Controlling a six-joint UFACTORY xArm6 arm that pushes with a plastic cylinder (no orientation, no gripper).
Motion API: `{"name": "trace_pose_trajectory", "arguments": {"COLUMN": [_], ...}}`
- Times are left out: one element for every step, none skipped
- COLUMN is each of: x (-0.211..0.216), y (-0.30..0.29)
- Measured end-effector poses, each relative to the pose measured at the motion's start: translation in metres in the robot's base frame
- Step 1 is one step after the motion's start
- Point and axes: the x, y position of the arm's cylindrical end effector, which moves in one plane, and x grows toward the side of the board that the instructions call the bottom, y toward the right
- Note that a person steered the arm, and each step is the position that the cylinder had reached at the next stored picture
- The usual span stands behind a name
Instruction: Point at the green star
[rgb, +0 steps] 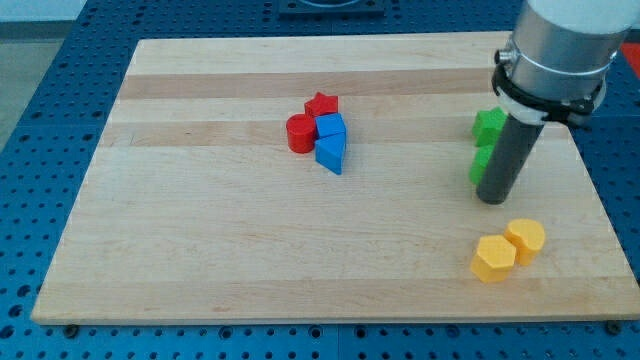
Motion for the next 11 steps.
{"name": "trace_pose_trajectory", "arguments": {"x": [-0.014,-0.025,-0.035,-0.036,-0.036,-0.036,-0.031,-0.022,-0.016,-0.016,-0.021], "y": [0.002,0.002,0.004,0.005,0.003,-0.022,-0.06,-0.1,-0.141,-0.169,-0.182]}}
